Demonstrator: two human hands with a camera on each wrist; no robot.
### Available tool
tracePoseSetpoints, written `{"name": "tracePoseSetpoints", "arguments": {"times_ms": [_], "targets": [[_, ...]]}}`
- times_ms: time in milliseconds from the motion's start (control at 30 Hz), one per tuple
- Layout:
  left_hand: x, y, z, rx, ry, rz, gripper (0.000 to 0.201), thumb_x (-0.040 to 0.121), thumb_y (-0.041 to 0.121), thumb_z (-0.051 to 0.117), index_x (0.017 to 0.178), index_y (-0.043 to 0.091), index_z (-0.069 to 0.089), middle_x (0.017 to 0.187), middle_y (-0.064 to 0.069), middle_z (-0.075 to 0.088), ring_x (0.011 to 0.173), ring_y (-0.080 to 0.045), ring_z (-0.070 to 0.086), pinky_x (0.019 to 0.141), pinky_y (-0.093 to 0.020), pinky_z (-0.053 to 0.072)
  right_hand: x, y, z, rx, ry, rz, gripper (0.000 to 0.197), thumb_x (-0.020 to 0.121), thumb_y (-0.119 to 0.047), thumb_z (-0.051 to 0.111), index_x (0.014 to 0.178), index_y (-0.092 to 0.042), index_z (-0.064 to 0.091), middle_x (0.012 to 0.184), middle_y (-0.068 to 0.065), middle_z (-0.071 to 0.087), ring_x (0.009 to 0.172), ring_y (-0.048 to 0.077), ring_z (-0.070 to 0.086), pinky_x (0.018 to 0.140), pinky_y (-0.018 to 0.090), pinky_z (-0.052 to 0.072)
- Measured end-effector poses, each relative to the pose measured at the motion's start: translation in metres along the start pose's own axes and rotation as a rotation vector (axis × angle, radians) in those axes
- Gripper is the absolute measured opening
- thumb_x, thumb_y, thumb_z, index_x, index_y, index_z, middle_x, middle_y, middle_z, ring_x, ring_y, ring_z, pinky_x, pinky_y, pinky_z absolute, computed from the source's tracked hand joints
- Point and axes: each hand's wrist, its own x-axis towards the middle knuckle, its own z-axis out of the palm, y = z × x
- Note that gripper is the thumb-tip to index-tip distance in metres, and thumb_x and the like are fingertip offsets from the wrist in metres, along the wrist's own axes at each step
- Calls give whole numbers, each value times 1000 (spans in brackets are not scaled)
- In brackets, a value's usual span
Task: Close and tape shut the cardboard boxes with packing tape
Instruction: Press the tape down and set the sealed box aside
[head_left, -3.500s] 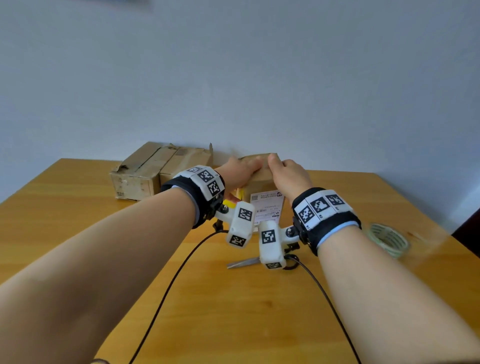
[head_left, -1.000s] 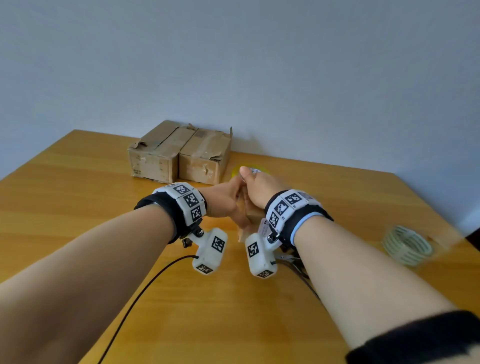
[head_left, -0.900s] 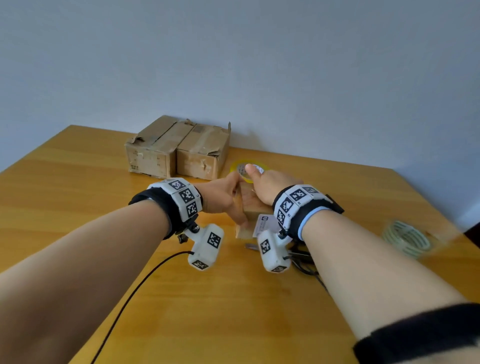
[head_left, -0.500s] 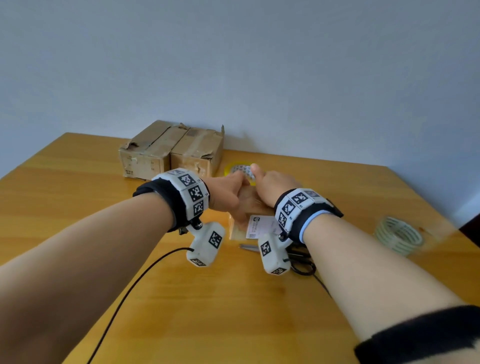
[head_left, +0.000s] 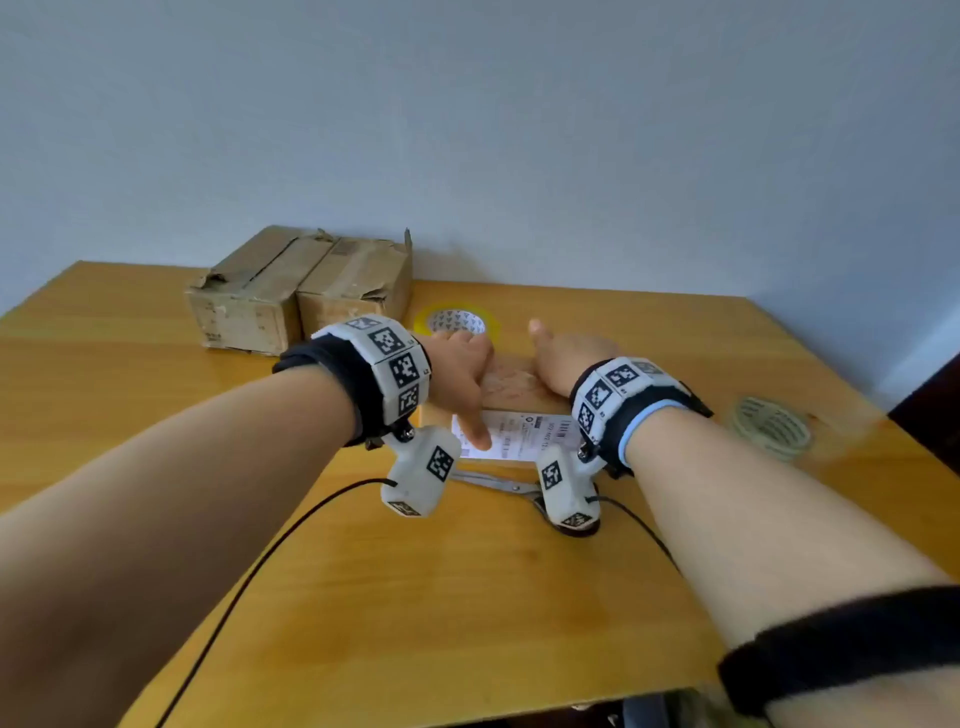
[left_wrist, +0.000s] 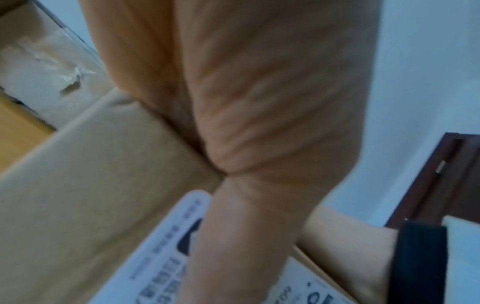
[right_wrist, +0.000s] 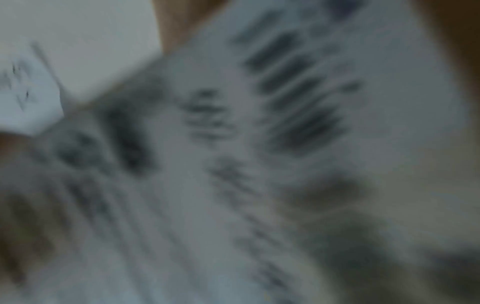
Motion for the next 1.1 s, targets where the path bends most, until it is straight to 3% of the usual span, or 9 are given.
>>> {"name": "tracePoseSetpoints", "arguments": {"times_ms": [133, 233, 367, 467, 567, 700, 833, 1033, 1100], "targets": [[5, 22, 1, 90, 8, -21, 122, 59, 76, 75, 152, 21, 19, 154, -6, 29, 144, -30, 25, 113, -52, 25, -7, 5, 5, -30, 32, -49, 69, 107, -53, 11, 113, -11, 65, 105, 17, 65, 94, 32, 62, 82, 39, 44], [9, 43, 7, 36, 59, 49, 123, 60, 79, 72, 152, 18, 19, 153, -6, 30, 144, -30, 23, 117, -52, 18, -12, 5, -3, -17, 24, -67, 41, 111, -31, 18, 136, -17, 47, 114, 17, 65, 100, 33, 62, 88, 44, 51], [13, 43, 7, 18, 30, 50, 130, 60, 80, 71, 156, 20, 7, 155, -6, 27, 146, -30, 20, 118, -51, 16, -7, 5, -2, -34, -10, -38, 42, 109, -29, 16, 141, -14, 39, 106, 12, 62, 91, 29, 58, 78, 41, 45], [11, 41, 1, 35, -28, 43, 133, 64, 69, 77, 157, 16, -2, 160, -5, 19, 149, -28, 14, 120, -49, 15, -6, 2, 4, -114, -15, -67, 47, 105, -21, 35, 150, -13, 28, 106, 11, 57, 92, 30, 57, 75, 41, 46], [8, 42, -5, 35, -45, 30, 132, 71, 54, 80, 157, 13, -11, 164, -7, 11, 151, -27, 13, 120, -48, 18, 1, -1, 9, -152, 10, -91, 41, 103, -21, 42, 142, -11, 40, 125, 11, 56, 98, 31, 61, 73, 40, 45], [9, 39, -6, -69, -22, 5, 137, 71, 41, 85, 154, 13, -20, 164, -10, 13, 149, -28, 21, 118, -45, 23, 4, -13, 3, -99, -62, -63, 49, 102, -28, 46, 147, -9, 41, 127, 12, 58, 83, 31, 57, 66, 41, 45], [10, 34, -3, -191, -45, 4, 144, 72, 34, 85, 146, 17, -37, 165, -4, 15, 148, -26, 25, 118, -45, 24, -5, -13, 0, -210, -114, -184, 30, 100, -25, 54, 129, -19, 62, 108, 6, 65, 88, 28, 64, 76, 39, 54], [10, 35, -4, -195, -24, 19, 142, 73, 34, 85, 148, 17, -35, 165, -4, 14, 148, -26, 25, 116, -45, 27, -14, 10, -7, -130, -17, -243, 33, 109, -24, 37, 135, -19, 55, 112, 12, 65, 98, 32, 65, 80, 39, 53], [9, 36, -4, -201, -22, 22, 141, 73, 33, 85, 148, 17, -33, 166, -4, 11, 149, -26, 22, 116, -46, 27, -16, 19, -4, -58, 42, -258, 37, 112, -29, 29, 122, -15, 62, 107, 14, 67, 99, 34, 66, 86, 43, 55]]}}
